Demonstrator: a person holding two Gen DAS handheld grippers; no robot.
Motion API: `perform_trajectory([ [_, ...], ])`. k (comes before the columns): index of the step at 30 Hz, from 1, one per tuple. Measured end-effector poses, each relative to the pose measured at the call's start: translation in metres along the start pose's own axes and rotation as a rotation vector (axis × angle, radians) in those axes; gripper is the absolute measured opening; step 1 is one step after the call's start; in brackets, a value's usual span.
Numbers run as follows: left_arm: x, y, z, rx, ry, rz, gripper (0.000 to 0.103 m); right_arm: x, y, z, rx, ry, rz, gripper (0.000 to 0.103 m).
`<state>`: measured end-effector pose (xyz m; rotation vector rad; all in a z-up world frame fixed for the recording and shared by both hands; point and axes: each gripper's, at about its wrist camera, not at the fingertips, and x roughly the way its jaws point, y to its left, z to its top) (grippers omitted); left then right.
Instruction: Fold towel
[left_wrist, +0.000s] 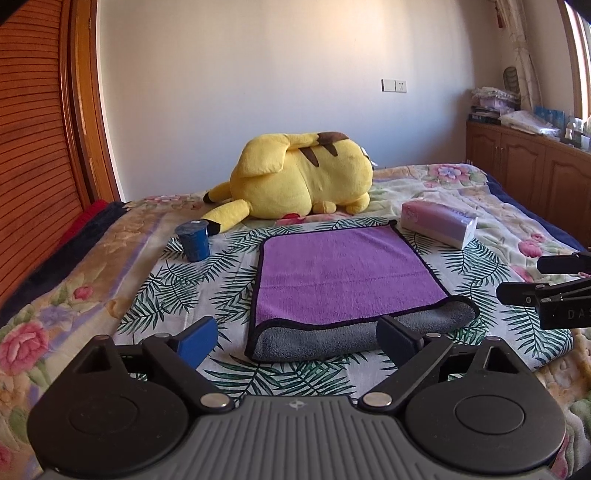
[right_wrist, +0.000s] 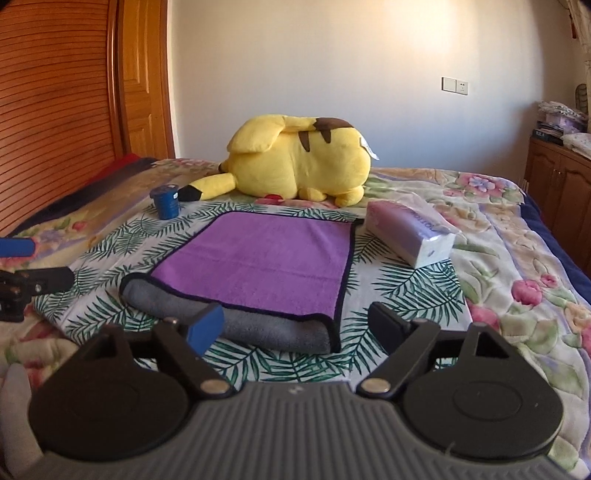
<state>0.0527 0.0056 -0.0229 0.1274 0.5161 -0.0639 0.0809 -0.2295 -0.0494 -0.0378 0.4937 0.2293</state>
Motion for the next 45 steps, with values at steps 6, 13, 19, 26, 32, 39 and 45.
perform_trajectory([
  [6, 0.014, 0.002, 0.003, 0.005, 0.026, -0.004, 0.090, 0.012, -0.002, 0.005, -0.009, 0.009, 0.011, 0.080],
  [13, 0.030, 0.003, 0.004, 0.027, 0.049, -0.007, 0.086, 0.030, -0.006, 0.007, -0.003, 0.033, 0.019, 0.076],
  [19, 0.050, 0.008, 0.005, 0.044, 0.084, -0.012, 0.081, 0.045, -0.011, 0.008, 0.002, 0.059, 0.027, 0.073],
  [26, 0.074, 0.017, 0.005, 0.052, 0.130, -0.017, 0.077, 0.061, -0.016, 0.006, 0.017, 0.099, 0.042, 0.070],
  [32, 0.096, 0.021, 0.003, 0.072, 0.167, -0.027, 0.072, 0.072, -0.021, 0.007, 0.033, 0.124, 0.058, 0.067],
  [39, 0.119, 0.031, 0.001, 0.049, 0.195, -0.039, 0.065, 0.086, -0.027, 0.005, 0.044, 0.161, 0.067, 0.064],
  [45, 0.135, 0.037, -0.001, 0.041, 0.217, -0.062, 0.059, 0.097, -0.031, 0.003, 0.058, 0.200, 0.078, 0.062],
])
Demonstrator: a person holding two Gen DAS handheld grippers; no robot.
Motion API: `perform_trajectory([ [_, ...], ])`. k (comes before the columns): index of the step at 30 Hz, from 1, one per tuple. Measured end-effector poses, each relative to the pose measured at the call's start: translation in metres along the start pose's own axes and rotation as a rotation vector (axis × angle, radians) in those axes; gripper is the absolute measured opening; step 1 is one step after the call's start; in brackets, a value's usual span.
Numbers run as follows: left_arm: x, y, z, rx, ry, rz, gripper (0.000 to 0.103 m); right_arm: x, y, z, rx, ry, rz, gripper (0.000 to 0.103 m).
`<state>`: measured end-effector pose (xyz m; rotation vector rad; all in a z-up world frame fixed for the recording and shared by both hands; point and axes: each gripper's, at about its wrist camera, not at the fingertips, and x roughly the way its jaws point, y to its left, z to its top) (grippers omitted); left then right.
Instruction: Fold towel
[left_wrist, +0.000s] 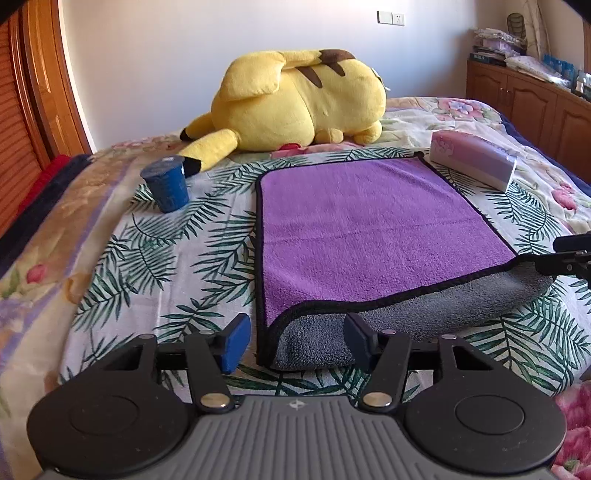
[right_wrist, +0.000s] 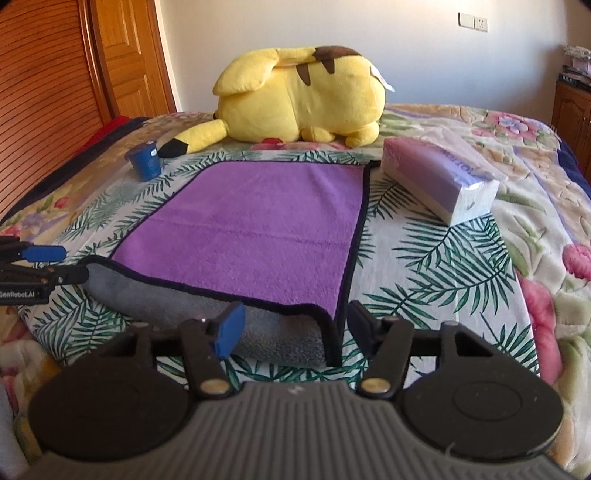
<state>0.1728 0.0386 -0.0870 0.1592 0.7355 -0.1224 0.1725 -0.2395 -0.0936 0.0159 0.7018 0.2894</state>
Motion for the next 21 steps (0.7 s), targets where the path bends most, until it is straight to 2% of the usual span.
perform_trajectory([
  [6, 0.010, 0.003, 0.000, -0.003, 0.025, -0.023, 0.057, 0.010, -0.003, -0.002, 0.004, 0.043, 0.014, 0.061],
  [13, 0.020, 0.006, -0.003, -0.017, 0.058, -0.029, 0.039, 0.017, -0.009, -0.002, 0.022, 0.073, 0.022, 0.060],
  [21, 0.021, 0.007, -0.005, -0.024, 0.071, -0.044, 0.033, 0.022, -0.011, -0.004, 0.039, 0.105, 0.045, 0.048],
])
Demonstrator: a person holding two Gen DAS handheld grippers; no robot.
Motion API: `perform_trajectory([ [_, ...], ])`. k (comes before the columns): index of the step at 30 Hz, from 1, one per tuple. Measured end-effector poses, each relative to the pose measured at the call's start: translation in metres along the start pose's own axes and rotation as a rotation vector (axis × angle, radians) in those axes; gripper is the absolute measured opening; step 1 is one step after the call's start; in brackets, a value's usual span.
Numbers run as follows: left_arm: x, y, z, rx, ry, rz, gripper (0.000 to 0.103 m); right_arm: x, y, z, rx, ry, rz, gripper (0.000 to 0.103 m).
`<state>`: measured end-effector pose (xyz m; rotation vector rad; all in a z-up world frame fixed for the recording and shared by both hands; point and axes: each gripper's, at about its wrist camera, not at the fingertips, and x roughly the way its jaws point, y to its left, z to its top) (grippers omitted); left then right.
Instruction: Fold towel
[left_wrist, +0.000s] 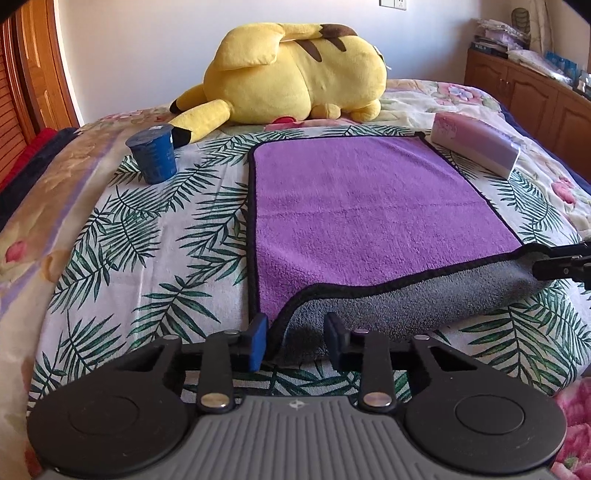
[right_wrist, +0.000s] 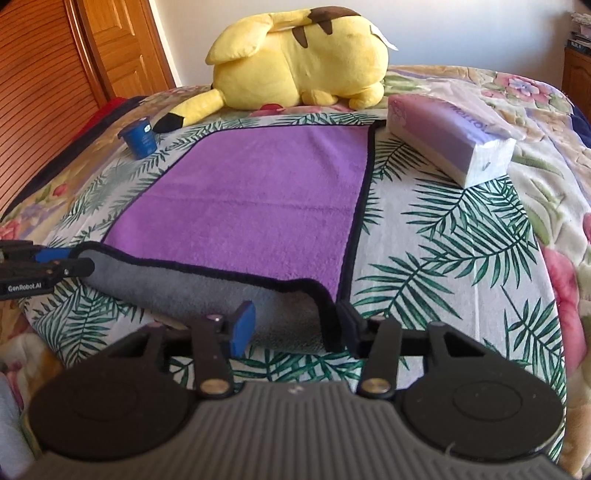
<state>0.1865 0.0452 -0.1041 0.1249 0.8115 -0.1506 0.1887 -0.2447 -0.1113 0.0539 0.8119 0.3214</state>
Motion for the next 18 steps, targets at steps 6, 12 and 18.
perform_trajectory([
  [6, 0.0040, -0.0013, -0.0043, 0.004, 0.020, -0.006, 0.032, 0.0001, -0.0025, -0.0001, 0.007, 0.007, 0.006, 0.033],
  [12, 0.0059, -0.0032, -0.0067, 0.012, 0.026, -0.020, 0.024, 0.0034, -0.0047, -0.0003, -0.008, 0.024, -0.007, 0.021],
  [18, 0.0041, -0.0037, -0.0074, 0.013, 0.015, -0.026, 0.015, 0.0048, -0.0063, -0.0005, -0.023, 0.024, -0.017, 0.008],
])
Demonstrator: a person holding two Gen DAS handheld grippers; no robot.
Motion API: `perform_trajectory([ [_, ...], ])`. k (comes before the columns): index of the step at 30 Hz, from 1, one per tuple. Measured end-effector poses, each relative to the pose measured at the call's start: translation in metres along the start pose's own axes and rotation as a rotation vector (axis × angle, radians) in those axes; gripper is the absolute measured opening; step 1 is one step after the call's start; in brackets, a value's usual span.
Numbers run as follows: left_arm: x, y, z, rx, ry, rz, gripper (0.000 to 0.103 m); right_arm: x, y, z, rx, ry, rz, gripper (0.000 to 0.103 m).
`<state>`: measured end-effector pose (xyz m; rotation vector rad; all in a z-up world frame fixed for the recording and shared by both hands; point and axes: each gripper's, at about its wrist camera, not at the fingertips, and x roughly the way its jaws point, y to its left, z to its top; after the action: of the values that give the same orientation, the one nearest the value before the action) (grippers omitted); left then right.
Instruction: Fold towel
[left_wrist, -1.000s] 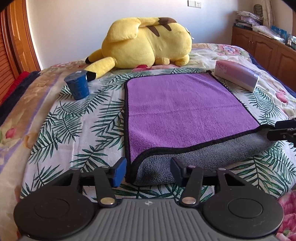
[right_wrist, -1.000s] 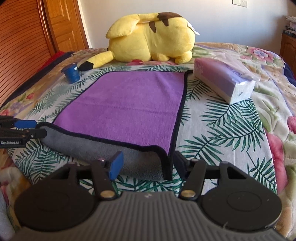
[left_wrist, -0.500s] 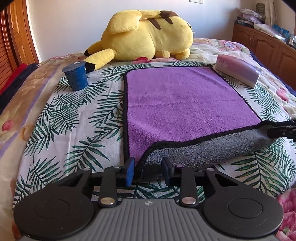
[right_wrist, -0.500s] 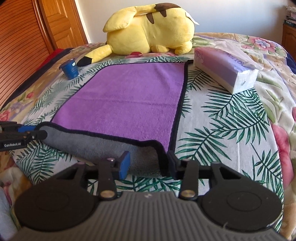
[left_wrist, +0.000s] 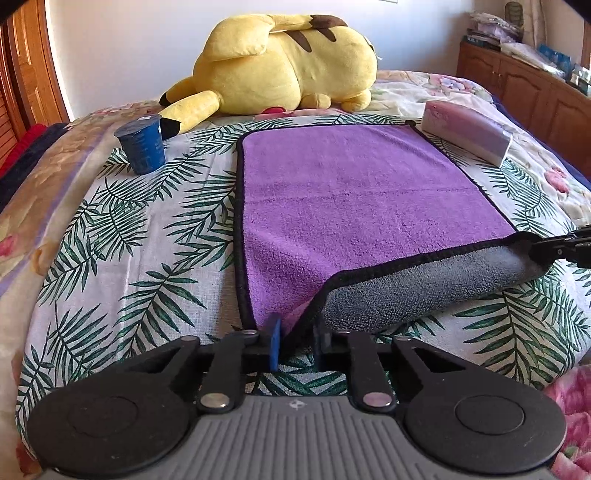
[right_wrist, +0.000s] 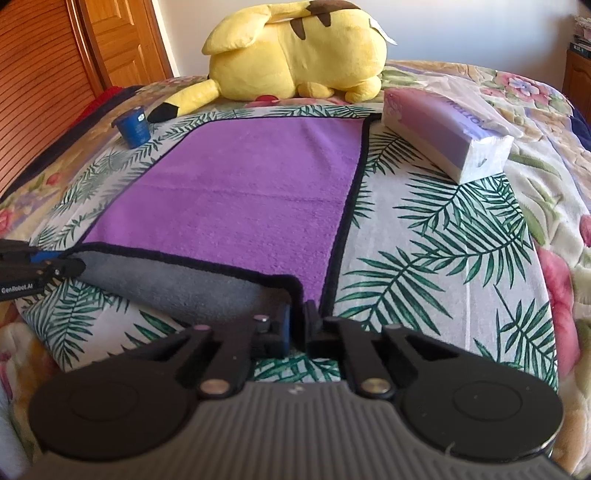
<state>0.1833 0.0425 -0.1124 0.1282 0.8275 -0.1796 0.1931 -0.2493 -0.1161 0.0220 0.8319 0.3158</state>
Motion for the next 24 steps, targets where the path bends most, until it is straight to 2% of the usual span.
perform_trajectory([
  [5, -0.003, -0.001, 0.001, 0.005, -0.011, 0.001, 0.012, -0.001, 0.001, 0.000, -0.013, -0.011, 0.002, 0.005],
  [24, -0.020, -0.004, 0.011, 0.015, -0.078, -0.008, 0.009, -0.014, 0.002, 0.009, -0.014, -0.094, 0.021, 0.005],
])
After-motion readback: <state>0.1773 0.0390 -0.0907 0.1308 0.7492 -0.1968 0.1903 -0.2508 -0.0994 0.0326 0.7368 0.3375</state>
